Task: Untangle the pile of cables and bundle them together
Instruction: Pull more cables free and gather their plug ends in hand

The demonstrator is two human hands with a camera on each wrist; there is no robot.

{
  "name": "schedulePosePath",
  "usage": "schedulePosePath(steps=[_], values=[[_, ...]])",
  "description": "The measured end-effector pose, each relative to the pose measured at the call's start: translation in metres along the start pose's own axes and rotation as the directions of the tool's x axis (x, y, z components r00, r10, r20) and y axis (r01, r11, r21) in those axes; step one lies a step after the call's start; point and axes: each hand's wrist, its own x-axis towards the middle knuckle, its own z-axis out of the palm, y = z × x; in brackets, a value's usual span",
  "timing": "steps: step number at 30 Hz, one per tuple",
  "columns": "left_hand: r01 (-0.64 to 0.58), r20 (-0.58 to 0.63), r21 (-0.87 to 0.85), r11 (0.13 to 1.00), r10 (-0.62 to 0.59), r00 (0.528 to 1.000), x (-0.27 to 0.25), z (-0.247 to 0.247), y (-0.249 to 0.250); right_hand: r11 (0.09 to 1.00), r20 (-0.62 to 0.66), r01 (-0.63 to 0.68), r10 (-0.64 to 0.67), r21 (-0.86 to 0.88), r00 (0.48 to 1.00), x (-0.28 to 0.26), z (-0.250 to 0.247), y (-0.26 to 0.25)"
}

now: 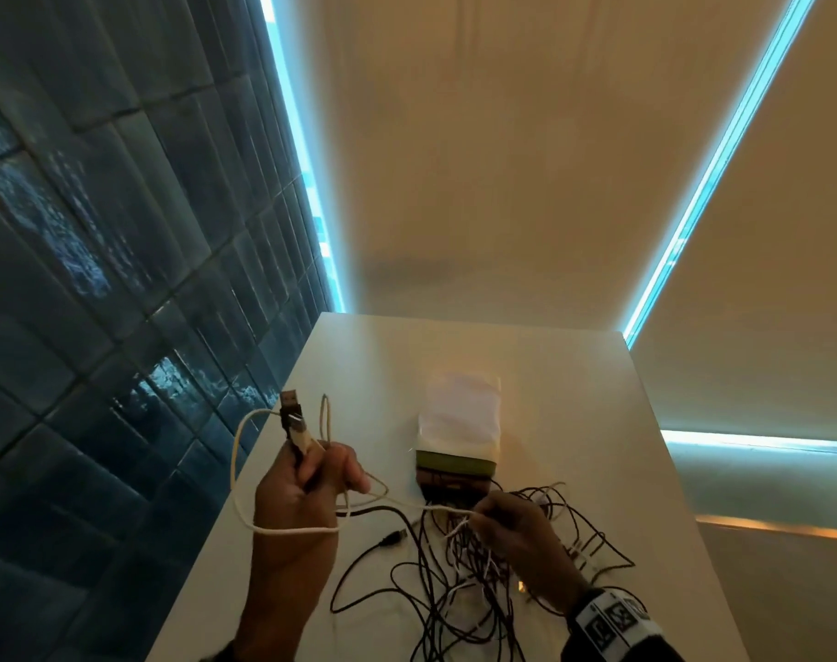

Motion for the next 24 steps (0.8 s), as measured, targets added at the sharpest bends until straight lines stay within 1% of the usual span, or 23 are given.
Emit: schedulePosePath(steps=[3,6,8,11,13,15,17,18,19,21,23,24], values=[[-0.066,-0.012,-0.014,0.998,0.065,0.998,0.002,-0.008,0.019,1.0,-0.065,0.007,-0.008,-0.011,0.998,0.009,-0.009,0.014],[-0.107,-0.035,-0.045,0.993,0.105,0.994,0.008,-0.022,0.037,0.998,-0.131,-0.055,0.06,0.037,0.99,0.01,-0.025,0.021],[-0.091,-0.032,-0.059,0.994,0.089,0.996,0.009,-0.027,0.041,0.996,-0.109,-0.076,0.08,0.041,0.991,0.007,-0.031,0.009],[-0.032,0.008,-0.078,0.996,0.033,0.999,0.003,-0.019,0.039,0.997,0.016,-0.061,0.061,0.044,0.998,0.002,-0.018,-0.031],[0.002,0.035,-0.067,0.998,0.0,0.999,-0.003,-0.008,0.036,0.999,0.148,-0.026,0.02,0.038,0.989,-0.003,-0.001,-0.059],[0.035,0.065,-0.051,0.998,-0.031,0.997,-0.009,0.003,0.035,0.999,0.3,0.039,-0.03,-0.023,0.954,-0.01,0.017,-0.078],[0.058,0.105,-0.047,0.997,-0.053,0.993,-0.015,0.012,0.038,0.996,0.396,0.087,-0.066,-0.035,0.916,-0.018,0.028,-0.088],[0.076,0.135,-0.049,0.996,-0.069,0.988,-0.017,0.016,0.04,0.997,0.429,0.08,-0.067,-0.012,0.901,-0.021,0.031,-0.091],[0.1,0.168,-0.063,0.993,-0.088,0.982,-0.02,0.02,0.041,0.998,0.456,0.046,-0.059,0.038,0.888,-0.024,0.034,-0.093],[0.175,0.245,-0.129,0.976,-0.14,0.959,-0.024,0.024,0.045,0.974,0.492,-0.087,-0.029,0.211,0.87,-0.033,0.034,-0.094],[0.259,0.327,-0.195,0.946,-0.186,0.927,-0.031,0.026,0.048,0.88,0.52,-0.229,-0.023,0.415,0.854,-0.043,0.031,-0.092],[0.275,0.359,-0.187,0.943,-0.195,0.913,-0.034,0.027,0.049,0.83,0.53,-0.276,-0.028,0.485,0.847,-0.048,0.029,-0.09]])
